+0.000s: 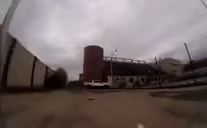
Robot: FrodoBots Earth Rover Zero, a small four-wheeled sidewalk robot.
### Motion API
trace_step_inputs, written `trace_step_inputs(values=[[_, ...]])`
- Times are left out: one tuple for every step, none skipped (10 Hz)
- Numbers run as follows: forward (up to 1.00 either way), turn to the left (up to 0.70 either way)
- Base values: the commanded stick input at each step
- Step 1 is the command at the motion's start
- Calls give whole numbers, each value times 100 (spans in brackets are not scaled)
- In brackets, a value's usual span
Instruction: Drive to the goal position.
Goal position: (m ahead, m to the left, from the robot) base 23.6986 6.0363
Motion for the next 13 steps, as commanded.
trace_step_inputs(values=[[100, 0], [100, 0], [100, 0], [100, 0], [100, 0], [100, 0], [100, 0], [100, 0], [100, 0], [100, 0], [100, 8], [100, 35], [100, 40]])
